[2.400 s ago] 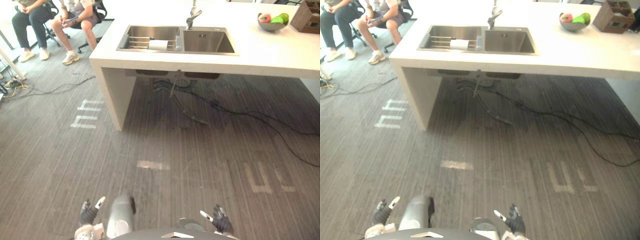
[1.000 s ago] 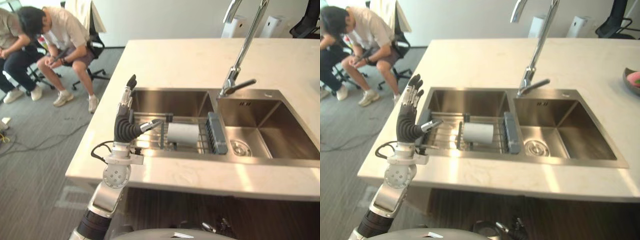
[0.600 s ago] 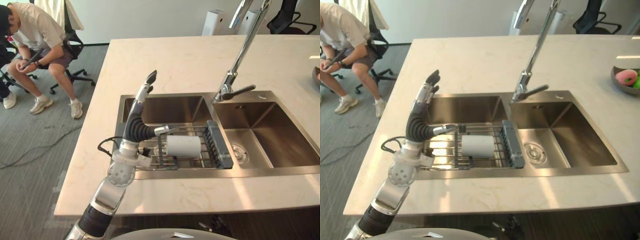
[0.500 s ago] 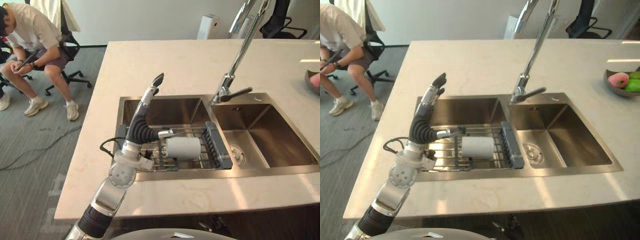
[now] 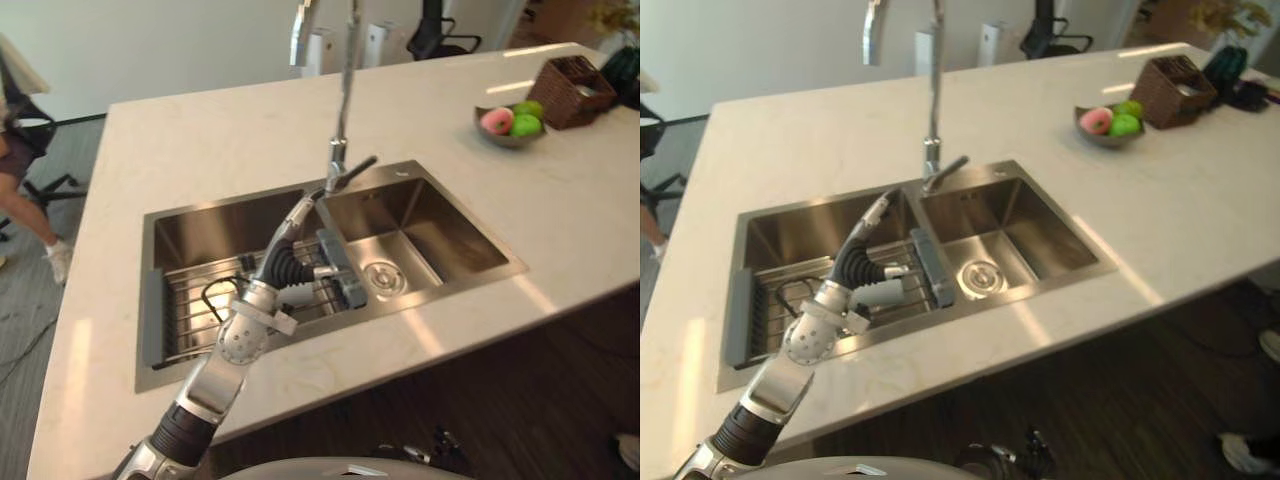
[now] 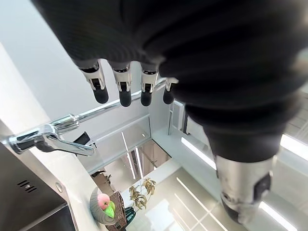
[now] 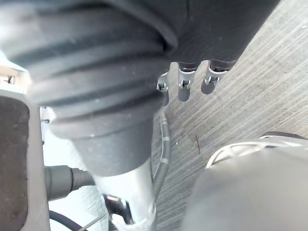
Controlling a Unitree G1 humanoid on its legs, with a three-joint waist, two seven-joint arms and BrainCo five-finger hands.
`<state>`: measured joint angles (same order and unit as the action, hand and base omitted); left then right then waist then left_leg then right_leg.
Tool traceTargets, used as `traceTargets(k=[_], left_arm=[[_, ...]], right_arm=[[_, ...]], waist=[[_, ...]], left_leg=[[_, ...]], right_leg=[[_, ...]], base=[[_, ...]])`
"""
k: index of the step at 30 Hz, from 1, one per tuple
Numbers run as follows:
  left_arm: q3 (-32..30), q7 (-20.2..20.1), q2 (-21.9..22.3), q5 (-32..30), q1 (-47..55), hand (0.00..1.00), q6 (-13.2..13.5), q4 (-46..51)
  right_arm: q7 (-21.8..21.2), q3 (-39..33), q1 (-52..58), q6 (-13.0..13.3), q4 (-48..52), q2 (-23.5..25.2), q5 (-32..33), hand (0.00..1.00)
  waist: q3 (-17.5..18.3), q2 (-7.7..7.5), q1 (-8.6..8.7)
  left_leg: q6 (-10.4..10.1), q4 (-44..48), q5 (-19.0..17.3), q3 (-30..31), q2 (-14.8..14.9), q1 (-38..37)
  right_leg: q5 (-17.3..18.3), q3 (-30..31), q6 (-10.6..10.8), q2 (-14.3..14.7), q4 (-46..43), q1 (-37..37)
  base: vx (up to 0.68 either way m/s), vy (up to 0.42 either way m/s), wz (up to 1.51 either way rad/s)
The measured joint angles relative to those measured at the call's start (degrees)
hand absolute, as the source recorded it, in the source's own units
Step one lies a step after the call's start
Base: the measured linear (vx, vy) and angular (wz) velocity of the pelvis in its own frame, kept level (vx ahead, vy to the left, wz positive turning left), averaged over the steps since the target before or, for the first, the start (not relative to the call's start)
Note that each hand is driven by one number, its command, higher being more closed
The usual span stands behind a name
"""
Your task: Walk over to the sink, pick up the cup, carry it to the dishwasher, place the cup inside the dishwasher, then close the dishwasher door
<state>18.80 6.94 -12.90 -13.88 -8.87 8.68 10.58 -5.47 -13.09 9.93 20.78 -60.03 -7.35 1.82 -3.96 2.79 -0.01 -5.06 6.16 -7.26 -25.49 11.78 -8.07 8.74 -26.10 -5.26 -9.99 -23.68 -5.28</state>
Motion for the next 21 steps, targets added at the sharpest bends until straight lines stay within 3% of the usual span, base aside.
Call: traceTargets(k=[1,2,3,4,5,6,8,13,18,21], left_arm=[[-0.88,0.21,-0.11,-0.01,-0.04,0.00,-0.06,-0.04],[-2.28,0.72,-0.56,-0.63,0.00,0.00,-0.37,0.07],[-3.06,1.52,-1.37,-2.09,0.00,0.00,-0.83,0.13],[-3.19,1.75,-1.18,-2.83,0.00,0.00,-1.30,-0.06],[-2.30,1.80,-1.18,-4.73,0.05,0.00,-1.86,-0.06],[-1.84,1.79,-0.96,-6.62,0.06,0.00,-2.06,-0.06],[-1.96,1.94,-0.77,-9.29,-0.16,0.00,-2.78,-0.06],[-2.12,2.45,-2.21,-16.67,-1.19,0.00,-6.96,-1.58],[-2.06,1.40,-5.31,-17.91,-3.17,0.00,-12.85,-5.89],[-2.04,0.87,-6.93,-18.05,-4.76,0.00,-15.17,-7.94]], right_arm=[[-0.44,0.91,-0.08,-0.37,-0.05,0.05,-0.18,0.00],[-1.10,2.78,0.19,-1.12,-0.13,0.74,-0.36,0.00],[-1.75,3.57,0.40,-1.31,-0.40,0.83,-0.71,0.00],[-1.87,3.65,-0.07,-1.31,-0.60,0.36,-0.90,0.00],[-1.83,3.81,-0.38,-1.28,-0.56,-0.66,-1.26,0.00],[-1.83,3.82,-0.36,-1.36,-0.67,-2.24,-1.49,0.00],[-1.81,3.84,-0.25,-2.01,-0.75,-3.30,-1.92,0.00],[-2.10,3.72,0.04,-3.55,-1.69,-3.49,-1.91,0.00],[-3.89,3.94,-0.51,-3.61,-1.72,-3.18,-2.08,0.00],[-4.03,3.93,-0.88,-3.67,-1.76,-2.55,-2.10,0.00]], waist=[[-0.03,-1.14,0.04],[-0.27,-3.65,-0.31],[-0.46,-4.17,-0.52],[-0.50,-3.92,-0.46],[-1.37,-1.71,-0.45],[-1.42,-0.48,0.10],[-0.92,0.96,0.30],[-0.80,1.14,0.70],[-0.79,1.11,0.60],[-1.38,0.05,0.60]], left_leg=[[-0.55,0.26,-0.35,-0.76,-0.16,-0.03],[-1.28,2.51,-0.81,-1.66,-0.14,0.42],[-2.86,5.60,-1.91,-1.71,1.90,2.01],[-3.26,6.42,-2.04,-1.59,3.18,2.26],[-3.57,6.77,-1.63,-1.75,5.25,2.52],[-3.74,6.25,-0.89,-1.92,6.08,3.31],[-3.49,3.67,1.74,-2.83,5.56,3.31],[-2.18,1.48,5.29,-2.67,3.81,3.08],[-2.12,0.02,5.59,-2.59,2.00,3.08],[-1.42,-1.53,6.13,-2.48,0.39,3.03]], right_leg=[[1.95,-0.87,0.41,-1.83,-1.52,0.28],[2.02,-1.27,4.15,-4.41,0.52,1.89],[1.37,-0.78,10.07,-2.44,4.97,3.32],[0.41,-0.83,9.45,-0.54,6.92,4.08],[-1.78,-0.81,8.43,2.54,11.47,5.67],[-3.33,-0.78,7.77,4.31,14.61,5.83],[-4.95,-0.49,7.21,5.23,17.83,5.90],[-7.58,-1.29,7.06,5.23,21.89,7.52],[-10.28,-1.64,7.90,4.63,25.98,8.60],[-12.71,-1.85,7.97,3.86,28.50,9.25]], base=[[-0.08,-0.230,-0.66],[-0.10,-0.280,-0.52],[-0.10,-0.313,-0.48],[-0.09,-0.292,-0.38],[-0.09,-0.201,-0.30],[-0.09,-0.148,-0.27],[-0.07,-0.079,-0.13],[-0.04,-0.033,0.06],[-0.04,0.068,0.06],[-0.03,0.099,0.06]])
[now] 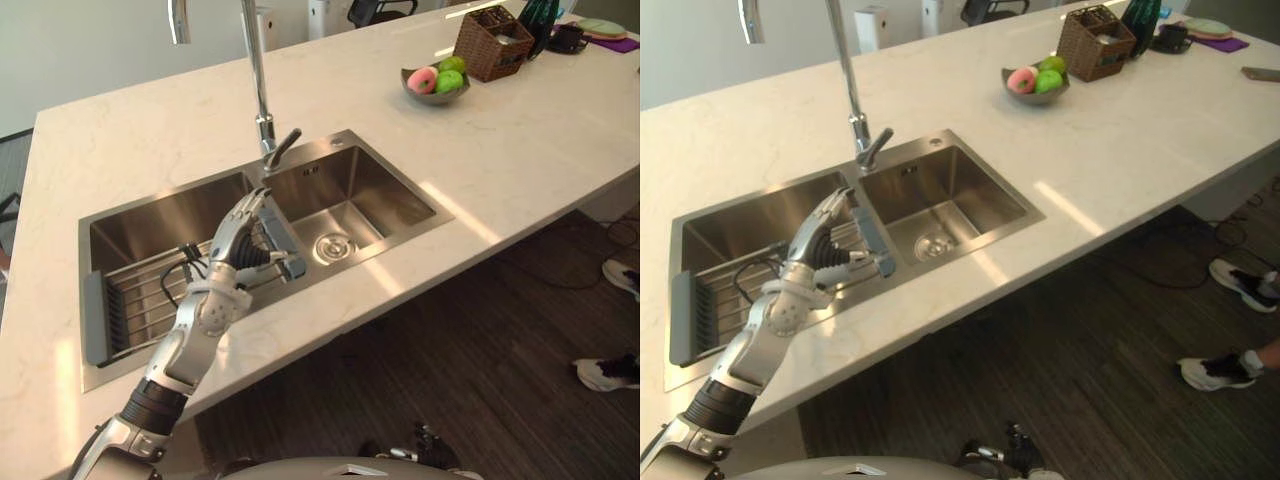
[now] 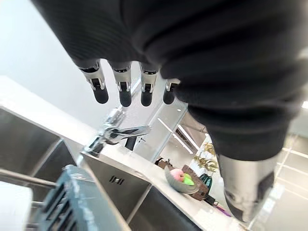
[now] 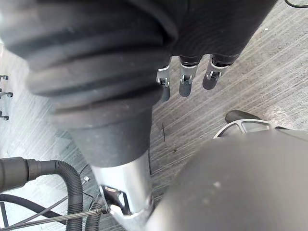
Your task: Walk over to the sink, pick up the cup, carry it to the dishwasher, place the cup inside the dishwasher, then close the dishwasher door
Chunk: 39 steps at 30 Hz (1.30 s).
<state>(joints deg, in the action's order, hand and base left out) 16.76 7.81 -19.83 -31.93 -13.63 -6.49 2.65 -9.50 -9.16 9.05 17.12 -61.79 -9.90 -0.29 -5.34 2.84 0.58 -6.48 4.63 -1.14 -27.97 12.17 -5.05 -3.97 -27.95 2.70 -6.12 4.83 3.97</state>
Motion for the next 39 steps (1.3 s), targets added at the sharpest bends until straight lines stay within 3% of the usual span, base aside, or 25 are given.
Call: traceTargets(k=[8,13,17,39], left_arm=[[-0.30,-3.68,-2.98,-3.83,-3.78,0.00,-3.26,-1.98],[-0.43,-7.14,-5.28,-6.61,-4.11,0.00,-5.93,-10.95],[-0.46,-8.34,-6.64,-7.74,-4.11,0.00,-5.93,-12.89],[-0.27,-15.69,-6.67,-12.24,-4.82,0.00,-7.43,-20.15]], right_arm=[[-0.06,0.98,-0.46,-0.77,0.13,0.22,-0.12,0.00],[-0.36,1.23,-0.80,-1.88,0.77,0.32,-0.17,0.00],[-0.39,1.22,-0.86,-2.42,0.85,0.23,-0.19,0.00],[-1.96,1.23,-2.38,-4.86,2.34,-0.16,-0.37,0.00]], waist=[[-0.40,-1.01,0.05],[-0.35,-1.10,0.87],[-0.34,-1.03,0.91],[-0.40,-0.28,1.99]], left_leg=[[0.52,-1.78,-0.43,1.07,-2.17,-0.03],[0.58,-1.62,-0.86,0.87,-2.64,-0.11],[0.10,-1.64,-1.21,0.71,-2.61,0.07],[1.59,0.54,-3.78,0.41,-4.30,-0.10]], right_leg=[[-1.55,0.19,0.95,-1.89,0.24,-1.00],[-2.21,0.42,1.08,-2.41,0.28,-1.14],[-2.43,0.62,1.28,-2.36,0.28,-1.47],[-4.29,2.20,3.11,-4.10,0.34,-1.45]], base=[[-0.07,0.105,0.02],[-0.05,0.056,-0.03],[0.00,0.024,-0.03],[-0.01,0.051,-0.03]])
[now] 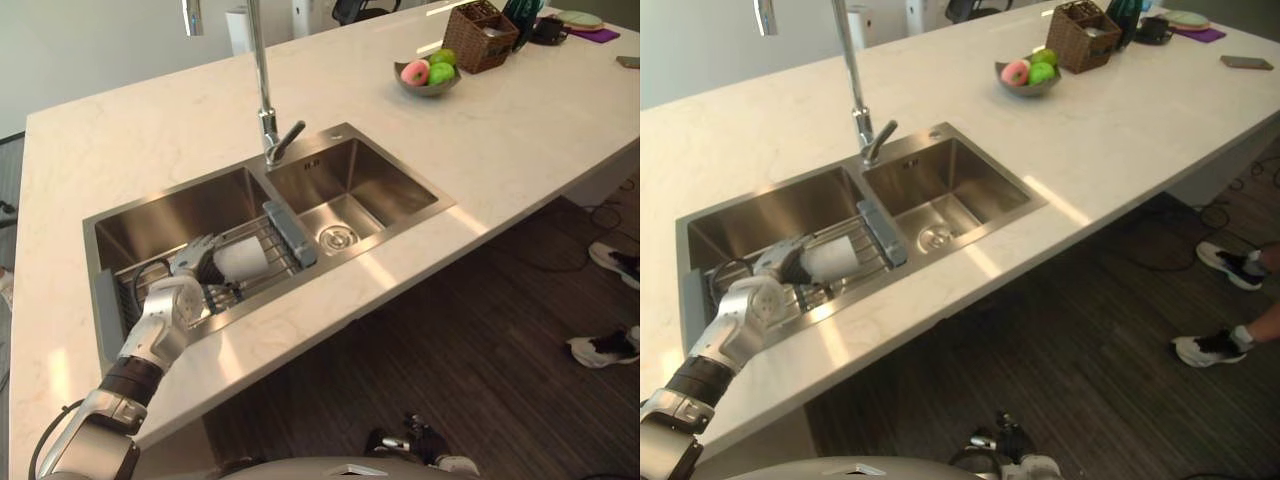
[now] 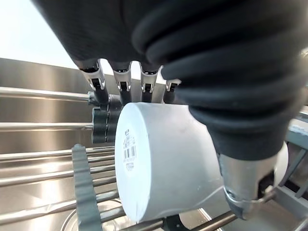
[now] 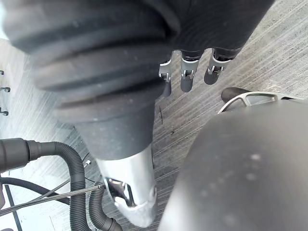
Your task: Walk over to the sink, pick up the cup, carry it to the dishwasher, place the cup inside the dishwasher, then close the dishwasher door
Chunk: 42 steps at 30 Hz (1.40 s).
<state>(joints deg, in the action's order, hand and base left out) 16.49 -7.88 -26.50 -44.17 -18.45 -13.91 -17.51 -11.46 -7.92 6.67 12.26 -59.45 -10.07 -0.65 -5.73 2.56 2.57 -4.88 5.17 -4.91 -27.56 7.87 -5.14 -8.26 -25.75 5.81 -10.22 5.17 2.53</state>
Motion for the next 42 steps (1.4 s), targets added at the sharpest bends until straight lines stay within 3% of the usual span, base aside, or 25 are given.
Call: traceTargets(k=[23,24,30,42], left_arm=[[3.52,-1.16,3.06,-6.28,1.97,0.00,0.01,-0.46],[4.08,-1.66,3.39,-6.92,2.02,1.00,-0.17,-0.51],[4.00,-5.03,5.04,-9.00,2.04,1.00,-2.07,-1.16],[3.91,-5.43,6.37,-8.84,2.05,1.00,-3.36,-2.29]], right_arm=[[-0.42,-0.22,-1.18,-0.93,-0.04,-0.13,-1.50,0.00],[-0.43,-0.23,-1.19,-1.33,-0.05,-0.13,-1.51,0.00],[-0.49,-0.29,-1.28,-2.27,-0.12,-0.20,-1.83,0.00],[-0.52,-0.29,-1.65,-3.14,-2.28,0.17,-1.97,0.00]], waist=[[0.11,0.24,0.21],[0.16,0.12,0.21],[0.54,0.46,0.22],[2.14,-1.05,0.23]], left_leg=[[0.32,-0.31,-0.21,0.84,-0.75,-0.90],[0.32,-0.34,-0.21,0.87,-0.79,-0.97],[0.35,-0.47,-0.22,0.90,-0.98,-0.99],[0.74,-2.30,0.50,0.90,-1.97,-1.62]], right_leg=[[0.13,-0.65,0.60,-0.58,0.00,1.30],[0.20,-0.66,0.66,-0.62,0.00,1.39],[0.25,-0.64,0.74,-0.76,-0.01,1.40],[0.19,-0.48,0.83,-1.36,-0.01,1.42]], base=[[-0.01,0.014,0.01],[0.00,0.000,0.00],[0.00,0.000,0.00],[0.00,0.000,0.00]])
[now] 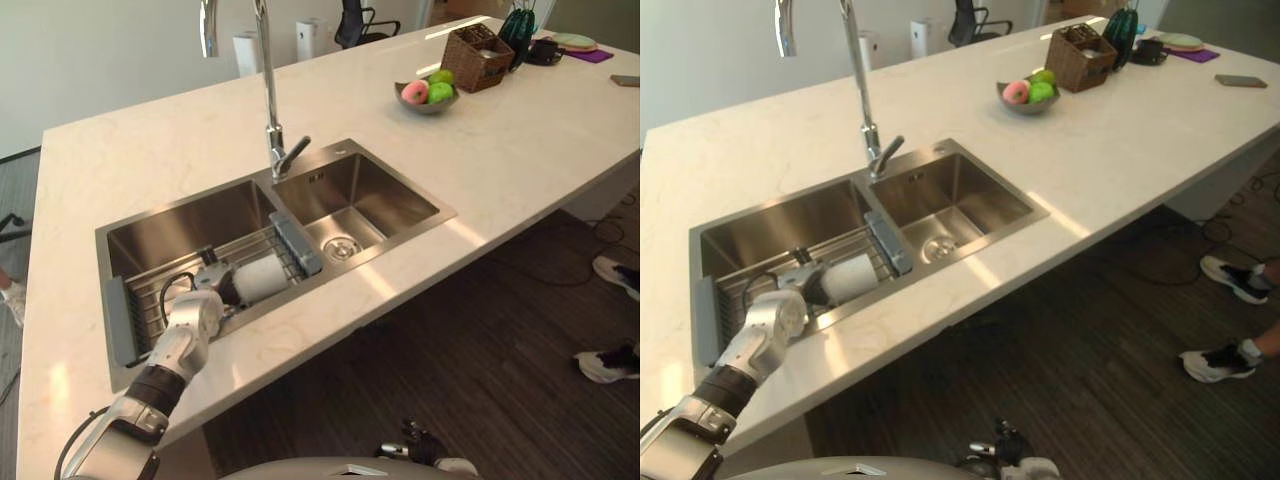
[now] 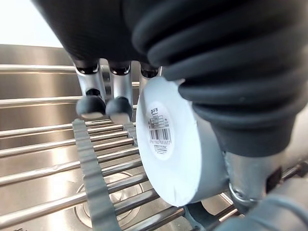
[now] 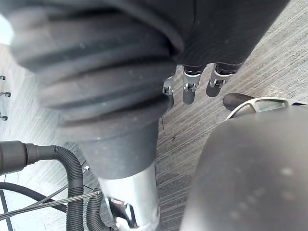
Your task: Walk over to the sink, pick up the cup, carry it to the dishwasher, place the cup inside the dishwasher, then close the dishwasher door
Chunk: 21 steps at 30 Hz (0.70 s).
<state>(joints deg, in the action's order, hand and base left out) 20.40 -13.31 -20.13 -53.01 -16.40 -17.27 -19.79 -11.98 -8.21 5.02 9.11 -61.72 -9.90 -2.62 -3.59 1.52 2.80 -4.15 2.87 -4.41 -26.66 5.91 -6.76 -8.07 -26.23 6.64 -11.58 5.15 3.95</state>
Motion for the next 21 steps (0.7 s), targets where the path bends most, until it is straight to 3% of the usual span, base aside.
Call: traceTargets(k=[11,21], left_arm=[[-0.77,6.27,-0.71,6.78,0.25,1.00,4.20,-2.11],[-4.97,12.40,-1.75,22.66,2.08,1.00,8.96,-0.32]], right_arm=[[0.01,-0.42,-0.01,-0.18,0.00,0.00,-0.02,0.00],[0.01,-1.48,0.18,-0.04,0.02,0.22,-0.02,0.00]], waist=[[-0.01,0.00,-0.02],[-0.10,-0.15,-0.12]], left_leg=[[0.13,-0.21,0.10,-0.04,-0.37,-0.22],[0.21,-0.27,0.18,0.57,-0.46,-0.32]], right_leg=[[-0.02,0.20,0.05,-0.28,0.00,0.05],[0.05,-0.88,0.16,-0.29,0.00,0.39]], base=[[0.00,0.000,0.00],[0.00,0.001,0.02]])
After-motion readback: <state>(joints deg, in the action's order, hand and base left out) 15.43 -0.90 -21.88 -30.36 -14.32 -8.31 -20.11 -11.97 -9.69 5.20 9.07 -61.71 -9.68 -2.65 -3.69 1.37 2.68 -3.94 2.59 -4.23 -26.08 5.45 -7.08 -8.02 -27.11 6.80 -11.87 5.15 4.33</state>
